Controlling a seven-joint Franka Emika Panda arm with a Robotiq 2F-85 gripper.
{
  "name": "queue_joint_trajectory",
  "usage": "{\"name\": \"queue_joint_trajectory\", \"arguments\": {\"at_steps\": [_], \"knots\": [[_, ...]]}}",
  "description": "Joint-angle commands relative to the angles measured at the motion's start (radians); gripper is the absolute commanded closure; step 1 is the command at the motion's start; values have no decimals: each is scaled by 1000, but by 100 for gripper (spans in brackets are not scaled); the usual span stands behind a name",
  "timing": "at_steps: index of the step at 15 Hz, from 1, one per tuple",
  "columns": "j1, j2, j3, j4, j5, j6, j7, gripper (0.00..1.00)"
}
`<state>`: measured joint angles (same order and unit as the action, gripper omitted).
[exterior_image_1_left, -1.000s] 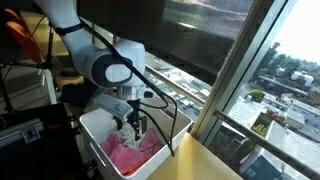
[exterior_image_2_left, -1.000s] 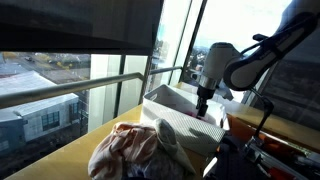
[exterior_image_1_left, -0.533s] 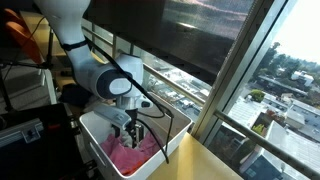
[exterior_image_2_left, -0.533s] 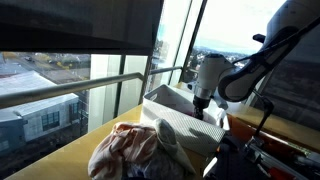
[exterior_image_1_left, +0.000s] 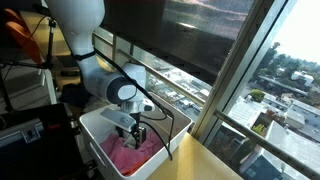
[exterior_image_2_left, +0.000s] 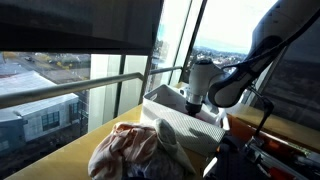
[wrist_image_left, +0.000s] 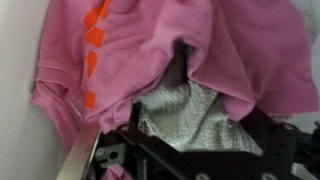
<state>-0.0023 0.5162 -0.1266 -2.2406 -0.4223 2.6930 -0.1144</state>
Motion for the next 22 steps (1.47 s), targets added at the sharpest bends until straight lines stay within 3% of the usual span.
{"name": "queue_joint_trajectory", "arguments": {"at_steps": [1, 3, 4, 5, 15, 22], "knots": [[-7, 90, -28, 90, 6, -17, -10, 0], [-18, 121, -18, 131, 27, -43, -21, 0], [-20, 130, -13, 147, 34, -54, -23, 7], [-21, 133, -2, 159, 43, -73, -29, 26], [-20, 106, 43, 222, 50, -231, -63, 98], [-25, 22, 36, 192, 42, -270, -74, 96]]}}
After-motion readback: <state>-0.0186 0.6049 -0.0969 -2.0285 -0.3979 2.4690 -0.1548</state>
